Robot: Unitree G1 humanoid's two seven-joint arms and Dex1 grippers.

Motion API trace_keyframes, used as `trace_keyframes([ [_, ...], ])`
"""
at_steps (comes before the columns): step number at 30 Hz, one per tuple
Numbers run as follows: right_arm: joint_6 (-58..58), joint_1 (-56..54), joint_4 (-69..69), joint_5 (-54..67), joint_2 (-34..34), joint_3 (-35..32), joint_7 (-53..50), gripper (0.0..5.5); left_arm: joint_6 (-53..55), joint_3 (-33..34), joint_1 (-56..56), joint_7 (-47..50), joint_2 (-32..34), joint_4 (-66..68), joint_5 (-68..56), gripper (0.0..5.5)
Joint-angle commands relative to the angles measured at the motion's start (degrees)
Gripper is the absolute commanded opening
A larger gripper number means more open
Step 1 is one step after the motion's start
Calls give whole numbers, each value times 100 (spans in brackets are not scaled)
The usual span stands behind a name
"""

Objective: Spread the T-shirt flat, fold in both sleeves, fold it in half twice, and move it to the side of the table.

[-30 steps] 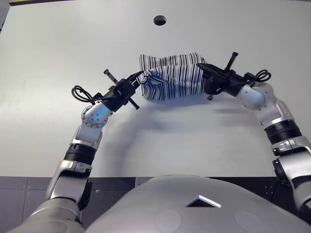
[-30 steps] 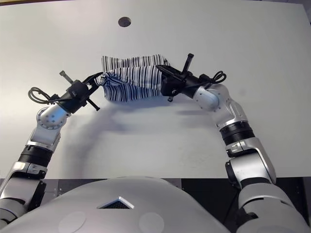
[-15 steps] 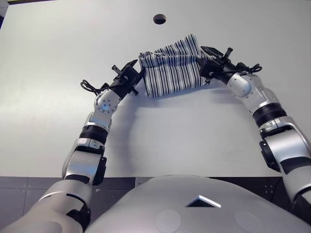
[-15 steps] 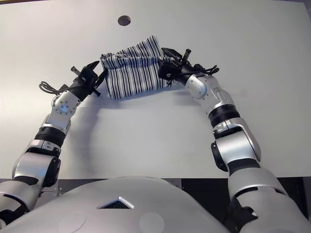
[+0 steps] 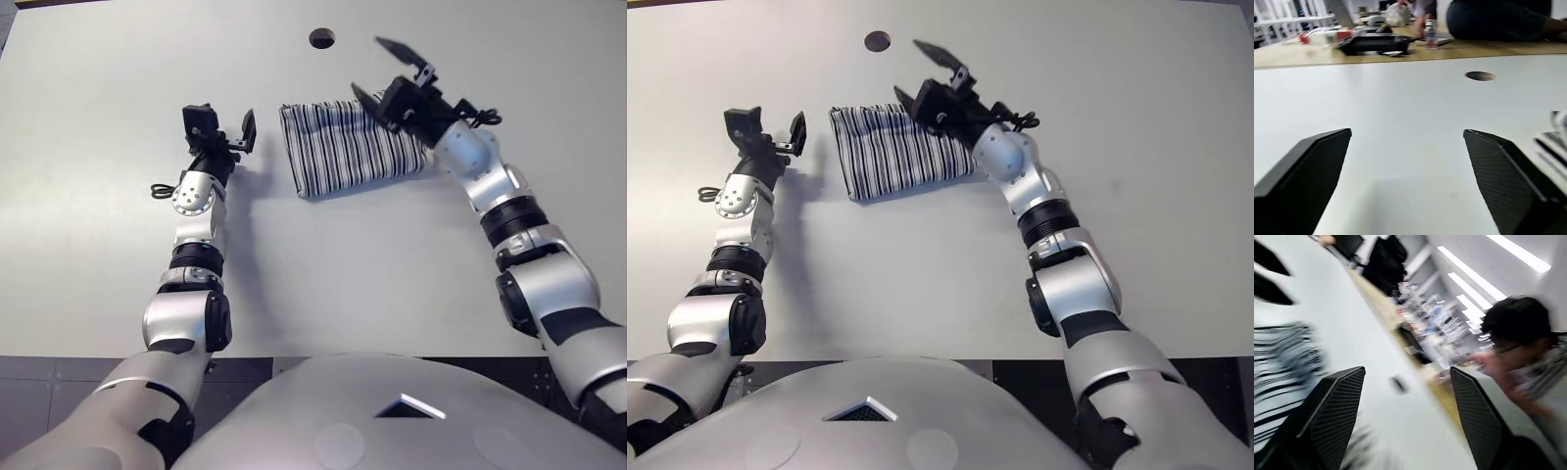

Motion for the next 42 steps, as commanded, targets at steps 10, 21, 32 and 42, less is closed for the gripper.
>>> trace_keyframes([
  [10, 3105, -1213, 2384, 1439, 1015, -1982, -1140, 320, 37, 416, 1447, -87, -915, -2466, -840, 548],
  [21, 3064, -284, 2360, 3480, -734, -5186, -4379, 320, -69, 596, 2056, 359, -1195, -3314, -782, 548],
  [32, 921, -626, 1573, 3062, -405, -5013, -4167, 320, -1595, 701, 1806, 1612, -1495, -3138, 414, 548],
  [42, -844, 744, 73, -240, 1367, -1451, -3830, 320, -2450, -124, 1747, 2822, -1737, -2640, 2480, 548],
])
